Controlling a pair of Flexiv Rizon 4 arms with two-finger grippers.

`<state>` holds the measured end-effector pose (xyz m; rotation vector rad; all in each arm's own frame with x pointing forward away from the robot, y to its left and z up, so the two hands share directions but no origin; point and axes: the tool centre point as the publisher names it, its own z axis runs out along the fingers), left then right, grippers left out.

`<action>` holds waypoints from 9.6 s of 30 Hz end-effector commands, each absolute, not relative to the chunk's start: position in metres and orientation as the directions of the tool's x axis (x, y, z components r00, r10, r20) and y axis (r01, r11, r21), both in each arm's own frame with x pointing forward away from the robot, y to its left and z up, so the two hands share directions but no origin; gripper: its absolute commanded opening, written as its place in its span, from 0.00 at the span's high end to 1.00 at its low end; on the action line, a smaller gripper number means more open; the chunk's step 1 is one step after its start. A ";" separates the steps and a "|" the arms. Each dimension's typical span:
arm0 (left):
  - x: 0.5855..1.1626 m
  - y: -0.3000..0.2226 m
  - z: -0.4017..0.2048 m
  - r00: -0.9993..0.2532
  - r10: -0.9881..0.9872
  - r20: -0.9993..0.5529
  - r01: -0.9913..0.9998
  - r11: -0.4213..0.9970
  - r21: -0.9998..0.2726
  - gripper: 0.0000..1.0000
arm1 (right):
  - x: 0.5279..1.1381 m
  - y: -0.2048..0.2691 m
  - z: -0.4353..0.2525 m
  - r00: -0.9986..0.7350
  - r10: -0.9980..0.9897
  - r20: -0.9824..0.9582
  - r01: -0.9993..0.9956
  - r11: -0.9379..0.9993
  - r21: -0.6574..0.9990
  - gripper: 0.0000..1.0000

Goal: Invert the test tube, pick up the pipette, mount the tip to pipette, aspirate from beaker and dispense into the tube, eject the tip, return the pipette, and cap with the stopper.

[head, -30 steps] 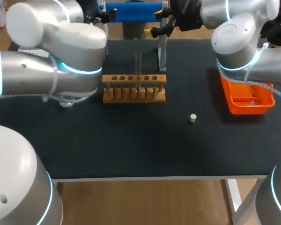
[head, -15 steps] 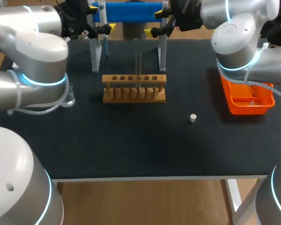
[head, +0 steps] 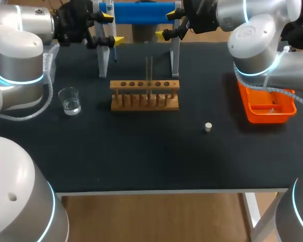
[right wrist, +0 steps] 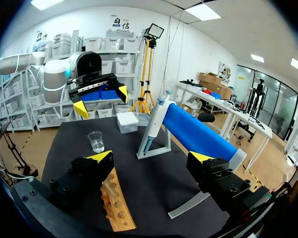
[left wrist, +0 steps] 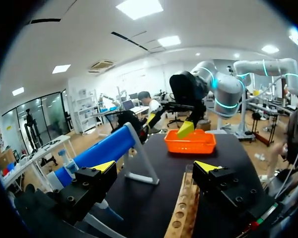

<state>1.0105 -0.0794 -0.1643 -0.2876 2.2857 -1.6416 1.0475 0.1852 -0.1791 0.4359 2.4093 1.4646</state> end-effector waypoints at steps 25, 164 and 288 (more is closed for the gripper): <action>1.001 -0.094 -0.188 -0.975 -0.196 -0.108 0.028 0.369 -0.929 0.00 | 1.047 0.185 -0.179 -0.913 0.398 -0.086 0.107 0.439 0.892 0.00; 0.982 -0.200 -0.302 -0.993 -0.104 -0.052 -0.014 0.548 -0.836 0.00 | 1.047 0.185 -0.179 -0.913 0.398 -0.086 0.107 0.439 0.892 0.00; 0.980 -0.198 -0.303 -0.997 -0.072 -0.040 -0.005 0.543 -0.840 0.00 | 0.820 0.005 -0.261 -0.833 0.550 -0.052 0.238 0.442 0.865 0.00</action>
